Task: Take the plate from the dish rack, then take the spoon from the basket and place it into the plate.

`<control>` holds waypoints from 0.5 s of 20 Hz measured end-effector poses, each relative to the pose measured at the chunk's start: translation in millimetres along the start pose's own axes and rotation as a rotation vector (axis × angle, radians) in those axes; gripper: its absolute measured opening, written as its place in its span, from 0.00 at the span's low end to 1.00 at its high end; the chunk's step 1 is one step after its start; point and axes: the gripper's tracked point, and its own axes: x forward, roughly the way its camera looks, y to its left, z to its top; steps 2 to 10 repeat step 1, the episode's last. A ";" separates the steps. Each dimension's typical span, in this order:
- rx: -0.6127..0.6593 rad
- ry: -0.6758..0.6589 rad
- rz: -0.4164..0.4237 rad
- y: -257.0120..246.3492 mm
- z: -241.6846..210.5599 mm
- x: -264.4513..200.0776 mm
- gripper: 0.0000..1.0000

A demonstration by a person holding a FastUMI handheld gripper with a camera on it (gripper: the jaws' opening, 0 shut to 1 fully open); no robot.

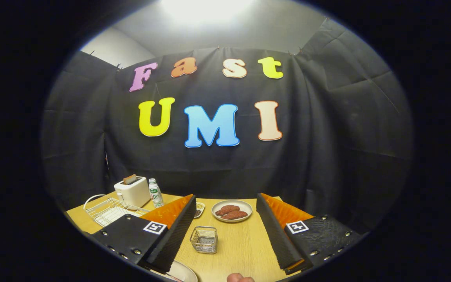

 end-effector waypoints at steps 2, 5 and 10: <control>-0.001 -0.009 -0.001 -5.3 -1.8 3.6 0.95; -0.001 -0.009 -0.001 -5.3 -1.8 3.6 0.95; -0.001 -0.009 -0.001 -5.3 -1.8 3.6 0.95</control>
